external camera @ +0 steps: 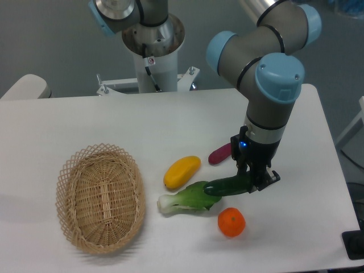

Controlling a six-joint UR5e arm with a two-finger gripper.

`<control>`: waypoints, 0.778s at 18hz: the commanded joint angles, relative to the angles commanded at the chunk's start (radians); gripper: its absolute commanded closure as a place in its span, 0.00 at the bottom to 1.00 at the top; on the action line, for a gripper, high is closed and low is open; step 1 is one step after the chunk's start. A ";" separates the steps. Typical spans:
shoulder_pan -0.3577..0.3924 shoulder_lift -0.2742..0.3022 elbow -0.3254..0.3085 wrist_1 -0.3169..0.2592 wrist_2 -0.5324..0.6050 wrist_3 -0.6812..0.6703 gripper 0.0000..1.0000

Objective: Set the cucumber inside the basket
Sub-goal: 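Close the gripper on the green cucumber lying on the bok choy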

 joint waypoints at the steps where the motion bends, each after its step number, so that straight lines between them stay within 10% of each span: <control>1: -0.002 -0.002 0.000 0.000 0.009 0.000 0.69; 14: -0.147 0.032 -0.075 -0.003 0.132 -0.283 0.69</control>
